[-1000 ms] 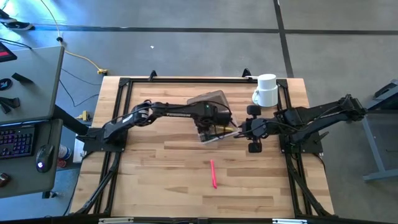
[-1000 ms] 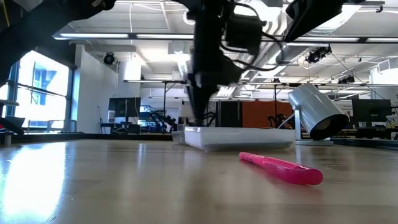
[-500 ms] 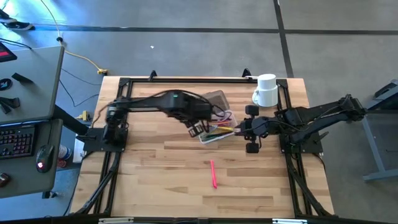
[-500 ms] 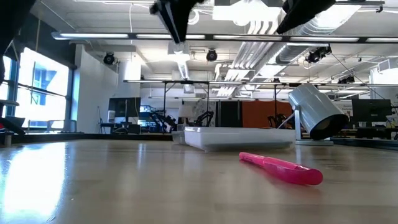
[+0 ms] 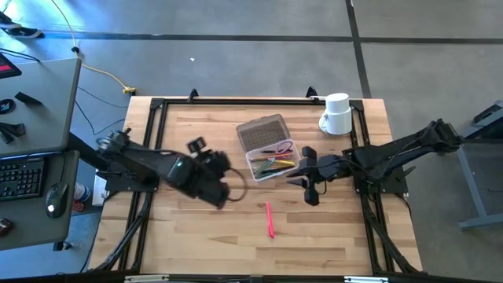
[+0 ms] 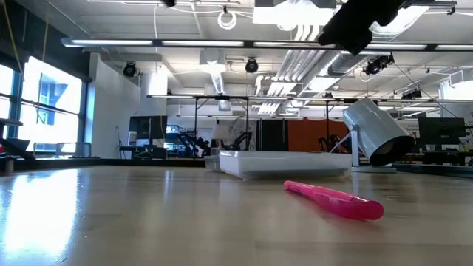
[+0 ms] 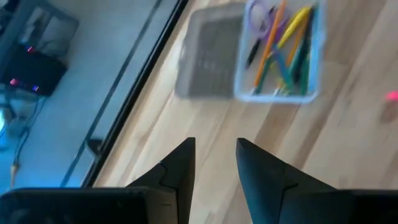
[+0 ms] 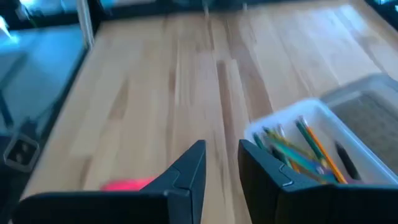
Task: Pick & place school supplies into a supply box
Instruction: Put the pink pen into the gray supply box
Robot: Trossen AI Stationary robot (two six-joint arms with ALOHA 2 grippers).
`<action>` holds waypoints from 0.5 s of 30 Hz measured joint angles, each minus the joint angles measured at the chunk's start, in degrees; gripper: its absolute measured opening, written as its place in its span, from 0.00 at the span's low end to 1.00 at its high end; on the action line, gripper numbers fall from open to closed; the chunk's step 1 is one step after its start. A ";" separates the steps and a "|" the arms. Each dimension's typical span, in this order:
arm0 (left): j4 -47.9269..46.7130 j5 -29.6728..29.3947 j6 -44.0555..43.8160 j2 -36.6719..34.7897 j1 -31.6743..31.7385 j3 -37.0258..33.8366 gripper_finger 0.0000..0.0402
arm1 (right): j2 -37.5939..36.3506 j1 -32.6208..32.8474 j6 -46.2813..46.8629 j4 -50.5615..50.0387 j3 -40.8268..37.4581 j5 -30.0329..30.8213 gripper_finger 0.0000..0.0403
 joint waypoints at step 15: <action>24.57 6.00 -6.58 -20.97 4.25 -44.11 0.37 | -0.04 -0.57 -14.03 57.11 -24.59 23.17 0.20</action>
